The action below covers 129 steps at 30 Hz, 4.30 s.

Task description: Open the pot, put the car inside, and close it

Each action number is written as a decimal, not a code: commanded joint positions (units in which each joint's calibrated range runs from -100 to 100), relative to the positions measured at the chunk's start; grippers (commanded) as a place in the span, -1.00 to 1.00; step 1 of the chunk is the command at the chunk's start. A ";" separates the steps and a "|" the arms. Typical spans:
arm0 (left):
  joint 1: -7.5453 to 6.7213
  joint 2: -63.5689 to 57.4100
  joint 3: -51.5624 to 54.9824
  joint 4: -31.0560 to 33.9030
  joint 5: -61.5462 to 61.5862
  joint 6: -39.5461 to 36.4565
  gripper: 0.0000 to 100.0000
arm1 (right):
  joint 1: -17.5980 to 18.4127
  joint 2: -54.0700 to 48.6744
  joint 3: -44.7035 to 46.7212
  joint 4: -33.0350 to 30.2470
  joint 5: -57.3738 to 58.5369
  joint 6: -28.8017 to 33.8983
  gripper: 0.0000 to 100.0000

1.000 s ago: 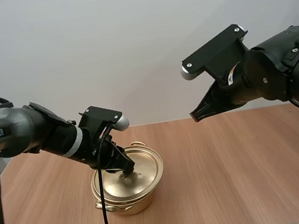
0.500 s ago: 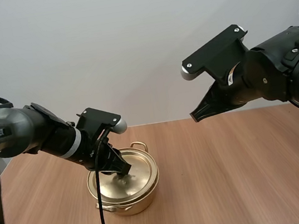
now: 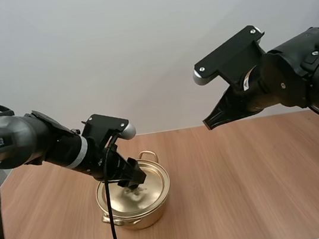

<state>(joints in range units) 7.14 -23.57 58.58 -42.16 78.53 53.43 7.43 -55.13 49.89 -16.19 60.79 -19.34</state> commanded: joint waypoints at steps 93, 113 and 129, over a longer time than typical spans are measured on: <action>-3.42 -76.43 41.42 18.95 -50.30 -44.74 0.98 | -12.82 -20.09 50.11 12.96 -67.34 8.10 -1.00; -3.42 -76.43 41.42 20.12 -58.83 -44.32 -1.00 | -12.82 -20.09 50.11 19.52 -66.40 8.19 -1.00; -3.42 -76.43 41.42 44.95 -59.18 -44.32 -1.00 | -5.60 -44.87 50.11 17.30 -30.17 8.10 -1.00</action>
<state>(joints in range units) 3.72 -100.00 100.00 -11.56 19.33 9.14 1.33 -96.34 100.00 1.69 20.58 -11.18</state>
